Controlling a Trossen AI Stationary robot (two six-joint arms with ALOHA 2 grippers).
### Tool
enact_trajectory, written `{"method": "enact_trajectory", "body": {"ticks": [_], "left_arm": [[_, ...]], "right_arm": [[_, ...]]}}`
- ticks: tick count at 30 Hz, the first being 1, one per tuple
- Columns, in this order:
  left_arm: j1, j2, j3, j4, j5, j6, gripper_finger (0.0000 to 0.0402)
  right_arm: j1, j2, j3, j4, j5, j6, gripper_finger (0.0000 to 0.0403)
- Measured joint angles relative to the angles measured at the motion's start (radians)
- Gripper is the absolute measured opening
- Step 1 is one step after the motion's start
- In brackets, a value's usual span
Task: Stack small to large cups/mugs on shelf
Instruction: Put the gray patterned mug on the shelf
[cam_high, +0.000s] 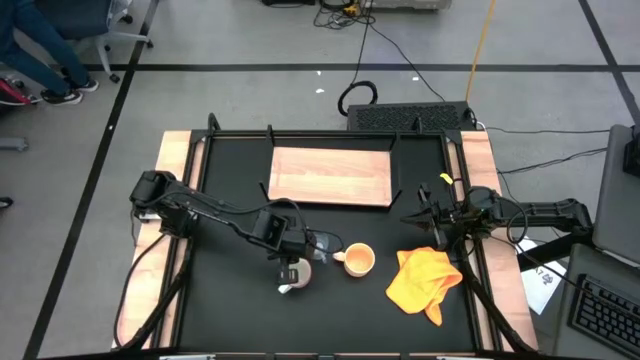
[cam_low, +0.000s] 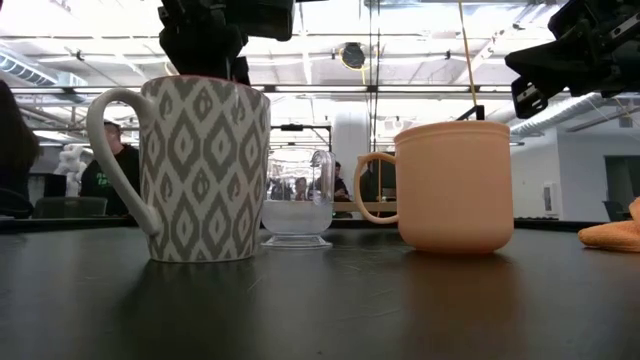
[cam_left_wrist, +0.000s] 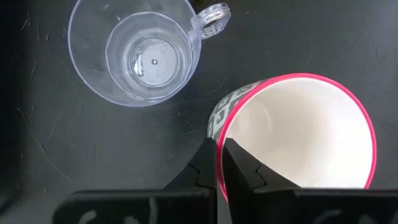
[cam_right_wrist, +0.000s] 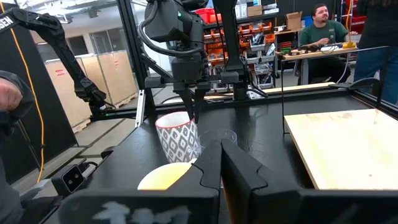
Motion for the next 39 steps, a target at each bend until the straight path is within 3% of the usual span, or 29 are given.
{"method": "enact_trajectory", "body": {"ticks": [15,31,39], "left_arm": [[0.028,-0.116,0.0,-0.08,-0.039,-0.001,0.0007],[0.035,-0.118,0.0,-0.078,-0.015,0.006,0.0007],[0.049,-0.118,0.071,-0.188,-0.014,0.015,0.0007]], "right_arm": [[0.0,0.0,0.0,0.0,0.0,0.0,0.0],[0.0,0.0,0.0,0.008,0.0,0.0,0.0],[0.0,0.0,0.0,0.008,0.0,0.0,0.0]]}}
